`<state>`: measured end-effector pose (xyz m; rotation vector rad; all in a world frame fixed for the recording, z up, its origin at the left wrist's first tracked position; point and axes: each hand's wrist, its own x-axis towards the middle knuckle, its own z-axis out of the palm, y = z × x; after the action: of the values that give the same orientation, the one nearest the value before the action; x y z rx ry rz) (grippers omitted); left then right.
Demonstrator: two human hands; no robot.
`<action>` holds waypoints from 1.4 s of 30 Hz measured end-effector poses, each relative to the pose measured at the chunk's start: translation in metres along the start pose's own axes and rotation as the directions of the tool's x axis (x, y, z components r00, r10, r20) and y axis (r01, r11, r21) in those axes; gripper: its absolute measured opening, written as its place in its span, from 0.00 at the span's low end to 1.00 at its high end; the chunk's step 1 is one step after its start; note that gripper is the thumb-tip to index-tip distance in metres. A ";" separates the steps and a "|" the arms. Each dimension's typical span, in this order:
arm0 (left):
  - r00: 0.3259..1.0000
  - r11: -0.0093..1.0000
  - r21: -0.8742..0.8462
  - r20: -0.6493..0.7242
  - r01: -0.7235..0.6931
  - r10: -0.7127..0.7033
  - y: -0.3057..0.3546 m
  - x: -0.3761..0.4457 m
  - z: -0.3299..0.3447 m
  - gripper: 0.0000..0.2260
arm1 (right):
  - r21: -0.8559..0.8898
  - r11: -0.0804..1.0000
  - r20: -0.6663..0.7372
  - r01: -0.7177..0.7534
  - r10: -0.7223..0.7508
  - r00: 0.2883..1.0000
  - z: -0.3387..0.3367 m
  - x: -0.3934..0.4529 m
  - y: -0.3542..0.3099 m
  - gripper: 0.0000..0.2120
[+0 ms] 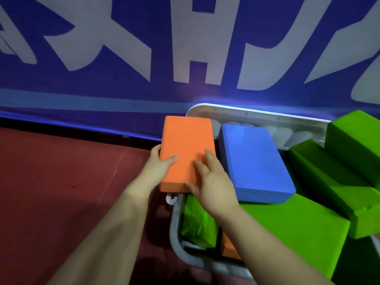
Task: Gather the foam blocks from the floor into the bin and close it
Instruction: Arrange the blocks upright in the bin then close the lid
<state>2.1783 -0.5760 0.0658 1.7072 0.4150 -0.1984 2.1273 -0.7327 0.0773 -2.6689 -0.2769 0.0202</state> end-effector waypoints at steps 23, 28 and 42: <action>0.964 0.744 0.644 -0.039 -0.178 0.264 0.027 -0.008 0.054 0.33 | 0.139 0.817 -0.181 -0.560 0.577 0.797 -0.071 -0.027 0.108 0.43; 0.925 0.532 0.762 0.241 -0.368 0.295 0.042 -0.039 0.113 0.25 | 0.339 0.724 -0.031 -0.601 0.647 0.762 -0.079 -0.025 0.120 0.47; 0.897 0.914 0.083 0.241 -0.398 0.369 0.052 -0.049 0.125 0.15 | 0.589 0.710 -0.246 -0.387 0.614 0.750 -0.103 -0.038 0.110 0.43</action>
<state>2.1655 -0.7127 0.1084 1.8354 -0.1089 -0.1246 2.1171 -0.8817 0.1200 -2.0554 0.5639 -0.2804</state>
